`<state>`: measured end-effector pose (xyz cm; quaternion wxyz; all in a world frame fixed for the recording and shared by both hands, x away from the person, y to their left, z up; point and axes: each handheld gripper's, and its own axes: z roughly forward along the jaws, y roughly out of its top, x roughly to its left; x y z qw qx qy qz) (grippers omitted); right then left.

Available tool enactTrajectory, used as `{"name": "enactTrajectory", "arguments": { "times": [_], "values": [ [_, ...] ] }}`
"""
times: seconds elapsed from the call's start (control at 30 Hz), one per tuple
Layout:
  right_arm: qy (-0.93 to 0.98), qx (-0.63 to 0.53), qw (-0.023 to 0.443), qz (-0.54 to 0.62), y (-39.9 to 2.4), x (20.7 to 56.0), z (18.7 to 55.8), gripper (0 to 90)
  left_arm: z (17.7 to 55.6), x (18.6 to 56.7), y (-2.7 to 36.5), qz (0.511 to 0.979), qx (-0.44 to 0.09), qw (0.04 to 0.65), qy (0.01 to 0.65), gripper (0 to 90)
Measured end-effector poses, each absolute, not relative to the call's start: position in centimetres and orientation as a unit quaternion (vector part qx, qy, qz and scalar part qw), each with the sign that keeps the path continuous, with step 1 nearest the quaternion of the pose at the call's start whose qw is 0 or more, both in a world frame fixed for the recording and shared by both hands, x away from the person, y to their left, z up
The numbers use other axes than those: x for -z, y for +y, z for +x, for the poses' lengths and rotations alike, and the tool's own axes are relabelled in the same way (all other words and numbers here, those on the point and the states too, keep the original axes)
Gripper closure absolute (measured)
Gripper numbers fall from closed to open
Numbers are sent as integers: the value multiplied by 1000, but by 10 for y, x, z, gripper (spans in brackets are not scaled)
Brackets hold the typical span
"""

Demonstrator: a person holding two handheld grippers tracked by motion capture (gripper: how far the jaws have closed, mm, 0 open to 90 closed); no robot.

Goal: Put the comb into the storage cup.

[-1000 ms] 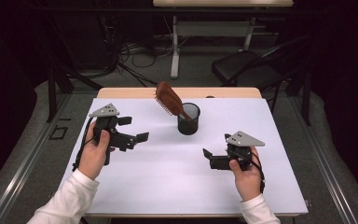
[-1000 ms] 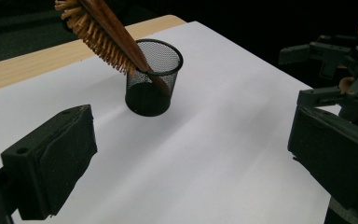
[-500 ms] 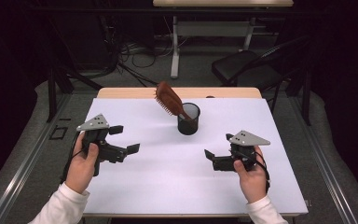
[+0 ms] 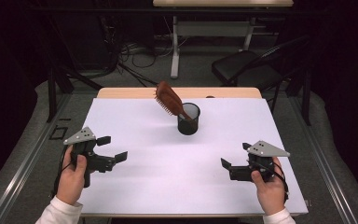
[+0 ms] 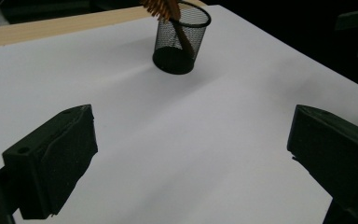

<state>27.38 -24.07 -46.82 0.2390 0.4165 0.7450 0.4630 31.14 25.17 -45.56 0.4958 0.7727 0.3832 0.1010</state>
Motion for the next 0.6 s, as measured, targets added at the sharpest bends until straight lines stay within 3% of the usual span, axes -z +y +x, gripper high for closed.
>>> {"name": "enactTrajectory", "arguments": {
  "times": [0.3, 0.6],
  "values": [
    [730, -453, 248, 447, -262, 489, 269, 51, 310, 484, 269, 762, -130, 474, 421, 14],
    [716, -440, 255, 478, -281, 505, 268, 62, 302, 504, 288, 730, -138, 497, 449, 14]
  ]
}}
